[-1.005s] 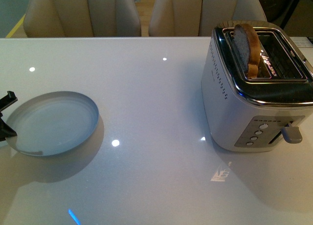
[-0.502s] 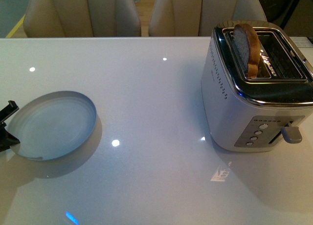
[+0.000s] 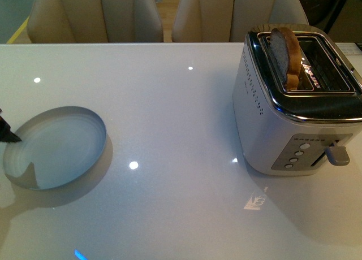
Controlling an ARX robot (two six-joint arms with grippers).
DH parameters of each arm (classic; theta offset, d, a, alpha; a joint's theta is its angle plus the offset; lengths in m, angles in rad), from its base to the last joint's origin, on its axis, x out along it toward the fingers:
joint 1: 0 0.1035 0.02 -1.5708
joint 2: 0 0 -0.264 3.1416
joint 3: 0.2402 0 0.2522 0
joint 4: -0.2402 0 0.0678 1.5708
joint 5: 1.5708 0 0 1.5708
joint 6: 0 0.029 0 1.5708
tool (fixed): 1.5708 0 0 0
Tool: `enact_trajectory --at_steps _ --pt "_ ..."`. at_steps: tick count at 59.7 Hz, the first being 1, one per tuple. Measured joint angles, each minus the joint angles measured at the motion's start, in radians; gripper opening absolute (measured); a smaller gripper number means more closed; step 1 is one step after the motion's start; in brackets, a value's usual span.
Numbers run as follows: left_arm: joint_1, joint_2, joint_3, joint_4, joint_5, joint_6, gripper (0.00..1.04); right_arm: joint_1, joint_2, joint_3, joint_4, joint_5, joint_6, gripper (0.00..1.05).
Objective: Left arm holds plate, right arm toasts bread
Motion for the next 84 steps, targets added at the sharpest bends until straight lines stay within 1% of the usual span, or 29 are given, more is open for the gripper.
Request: enact_trajectory --at_steps 1,5,6,8,14,21,29,40,45,53,60,61,62,63,64,65,67,68,69,70,72,73,75,77,79,80,84 --pt "0.001 -0.009 -0.001 0.001 0.003 0.0 0.85 0.0 0.0 0.0 0.0 0.0 0.0 0.96" --pt "0.008 -0.093 -0.005 -0.002 0.019 -0.001 0.98 0.0 0.0 0.0 0.0 0.0 0.0 0.96" --pt "0.01 -0.129 -0.006 -0.005 0.023 0.001 0.99 0.0 0.0 0.0 0.0 0.0 0.0 0.96" --pt "0.012 -0.177 -0.007 -0.023 0.027 0.007 0.97 0.0 0.0 0.0 0.0 0.0 0.0 0.96" --pt "0.006 -0.327 -0.023 -0.1 0.019 0.077 0.97 0.0 0.0 0.0 0.0 0.0 0.0 0.96" --pt "-0.034 -0.476 -0.057 -0.195 0.014 0.177 0.97 0.0 0.0 0.0 0.0 0.0 0.0 0.96" --pt "-0.101 -0.661 -0.098 -0.255 0.023 0.208 0.97 0.0 0.0 0.0 0.0 0.0 0.0 0.96" --pt "-0.223 -0.88 -0.127 -0.325 0.022 0.162 0.97 0.0 0.0 0.0 0.0 0.0 0.0 0.96" --pt "-0.29 -0.944 -0.127 -0.378 0.006 0.164 0.97 0.0 0.0 0.0 0.0 0.0 0.0 0.96" --pt "-0.367 -0.988 -0.121 -0.457 -0.02 0.166 0.97 0.0 0.0 0.0 0.0 0.0 0.0 0.96" --pt "-0.424 -1.023 -0.113 -0.551 -0.081 0.172 0.97 0.0 0.0 0.0 0.0 0.0 0.0 0.96" --pt "-0.433 -1.03 -0.119 -0.532 -0.105 0.192 0.97 0.0 0.0 0.0 0.0 0.0 0.0 0.96" --pt "-0.447 -1.04 -0.148 -0.451 -0.161 0.212 0.93 0.0 0.0 0.0 0.0 0.0 0.0 0.96" --pt "-0.451 -1.048 -0.167 -0.395 -0.192 0.229 0.92 0.0 0.0 0.0 0.0 0.0 0.0 0.96" --pt "-0.456 -1.061 -0.21 -0.278 -0.248 0.265 0.88 0.0 0.0 0.0 0.0 0.0 0.0 0.96" --pt "-0.458 -1.068 -0.232 -0.22 -0.272 0.284 0.86 0.0 0.0 0.0 0.0 -0.001 0.0 0.96" --pt "-0.46 -1.094 -0.32 -0.008 -0.349 0.366 0.79 0.0 0.0 0.0 0.0 -0.002 0.0 0.96" --pt "-0.459 -1.1 -0.341 0.04 -0.363 0.381 0.78 0.0 0.0 0.0 0.0 -0.001 0.0 0.96" --pt "-0.456 -1.113 -0.381 0.127 -0.383 0.409 0.74 0.0 0.0 0.0 0.0 -0.001 0.0 0.96" --pt "-0.455 -1.119 -0.401 0.167 -0.386 0.414 0.72 0.0 0.0 0.0 0.0 -0.001 0.0 0.96" --pt "-0.444 -1.143 -0.465 0.299 -0.392 0.451 0.65 0.0 0.0 0.0 0.0 0.0 0.0 0.96" --pt "-0.443 -1.149 -0.48 0.328 -0.392 0.458 0.63 0.0 0.0 0.0 0.0 0.0 0.0 0.96" --pt "-0.437 -1.173 -0.525 0.41 -0.388 0.483 0.56 0.0 0.0 0.0 0.0 0.0 0.0 0.96" --pt "-0.433 -1.192 -0.55 0.446 -0.38 0.496 0.51 0.0 0.0 0.0 0.0 -0.001 0.0 0.96" --pt "-0.429 -1.21 -0.571 0.461 -0.375 0.504 0.46 0.0 0.0 0.0 0.0 -0.001 0.0 0.96" --pt "-0.424 -1.227 -0.592 0.468 -0.372 0.512 0.4 0.0 0.0 0.0 0.0 -0.001 0.0 0.96" --pt "-0.41 -1.262 -0.639 0.472 -0.366 0.521 0.28 0.0 0.0 0.0 0.0 -0.002 0.0 0.96"
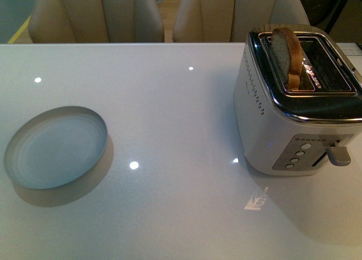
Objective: Left arm holds plate, right arm toasts bread
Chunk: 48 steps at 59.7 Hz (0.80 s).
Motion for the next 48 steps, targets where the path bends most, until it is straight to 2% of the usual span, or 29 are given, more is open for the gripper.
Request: enact_trajectory --at_steps 8,10,16,45,48 --pt "0.026 -0.071 -0.074 -0.002 0.042 0.006 0.03 0.0 0.0 0.0 0.0 0.0 0.0 0.96" --pt "0.055 -0.095 -0.092 -0.006 0.085 0.011 0.03 0.0 0.0 0.0 0.0 0.0 0.0 0.96" --pt "0.09 -0.15 -0.128 -0.023 0.088 0.011 0.03 0.0 0.0 0.0 0.0 0.001 0.0 0.96" --pt "0.091 -0.428 -0.24 -0.192 0.095 0.013 0.03 0.0 0.0 0.0 0.0 0.0 0.0 0.96" --pt "0.091 -0.437 -0.257 -0.17 0.095 0.013 0.03 0.0 0.0 0.0 0.0 0.0 0.0 0.96"
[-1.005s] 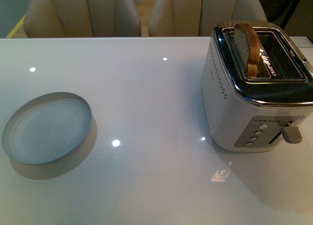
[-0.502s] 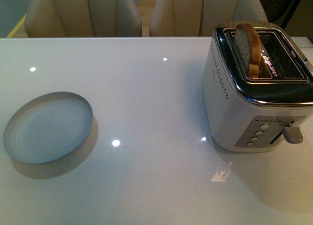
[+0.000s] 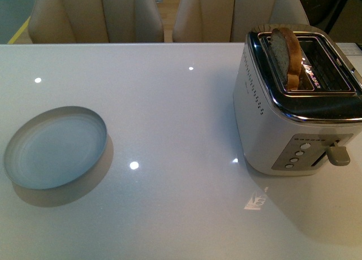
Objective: Left arm holds plate, right arm toasts bread
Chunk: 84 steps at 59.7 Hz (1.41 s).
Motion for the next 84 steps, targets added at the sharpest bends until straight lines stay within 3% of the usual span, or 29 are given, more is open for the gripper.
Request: enact_trajectory --at_steps 56,60,84 --pt "0.0 -0.38 -0.016 -0.356 0.0 0.0 0.03 0.0 0.0 0.0 0.0 0.0 0.0 0.96" --pt "0.0 -0.511 -0.016 -0.515 0.0 0.0 0.03 0.0 0.0 0.0 0.0 0.0 0.0 0.96" --pt "0.0 -0.549 -0.016 -0.529 0.0 0.0 0.03 0.0 0.0 0.0 0.0 0.0 0.0 0.96"
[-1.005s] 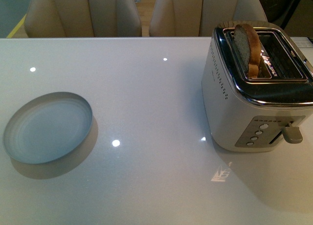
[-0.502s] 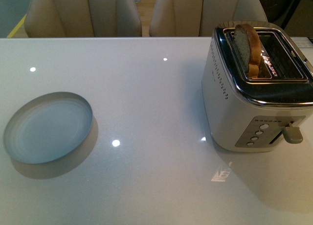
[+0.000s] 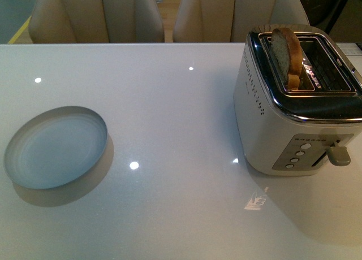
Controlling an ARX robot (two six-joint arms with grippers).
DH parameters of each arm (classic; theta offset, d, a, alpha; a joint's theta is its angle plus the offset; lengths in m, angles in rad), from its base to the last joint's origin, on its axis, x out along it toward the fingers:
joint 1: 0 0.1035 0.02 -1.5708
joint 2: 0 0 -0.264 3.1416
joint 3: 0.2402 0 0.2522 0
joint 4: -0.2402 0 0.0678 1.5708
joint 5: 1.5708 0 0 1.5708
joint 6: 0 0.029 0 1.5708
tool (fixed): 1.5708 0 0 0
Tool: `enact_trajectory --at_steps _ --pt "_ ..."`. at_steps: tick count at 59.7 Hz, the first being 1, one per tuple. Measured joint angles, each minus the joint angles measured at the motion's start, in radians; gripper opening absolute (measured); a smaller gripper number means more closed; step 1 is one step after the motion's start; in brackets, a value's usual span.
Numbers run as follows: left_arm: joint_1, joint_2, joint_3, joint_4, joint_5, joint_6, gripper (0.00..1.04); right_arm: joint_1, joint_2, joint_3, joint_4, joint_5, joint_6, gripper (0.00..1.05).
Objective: Left arm holds plate, right arm toasts bread
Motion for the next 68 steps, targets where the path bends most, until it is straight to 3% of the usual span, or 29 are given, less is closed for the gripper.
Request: enact_trajectory --at_steps 8,20,36,68 --pt "0.0 0.0 0.0 0.0 0.0 0.0 0.06 0.0 0.0 0.0 0.0 0.0 0.0 0.96" --pt "0.0 0.0 0.0 0.0 0.0 0.0 0.52 0.0 0.0 0.0 0.0 0.0 0.0 0.96" --pt "0.0 0.0 0.0 0.0 0.0 0.0 0.99 0.0 0.0 0.0 0.0 0.0 0.0 0.96" --pt "0.0 0.0 0.0 0.0 0.0 0.001 0.97 0.0 0.0 0.0 0.0 0.0 0.0 0.96"
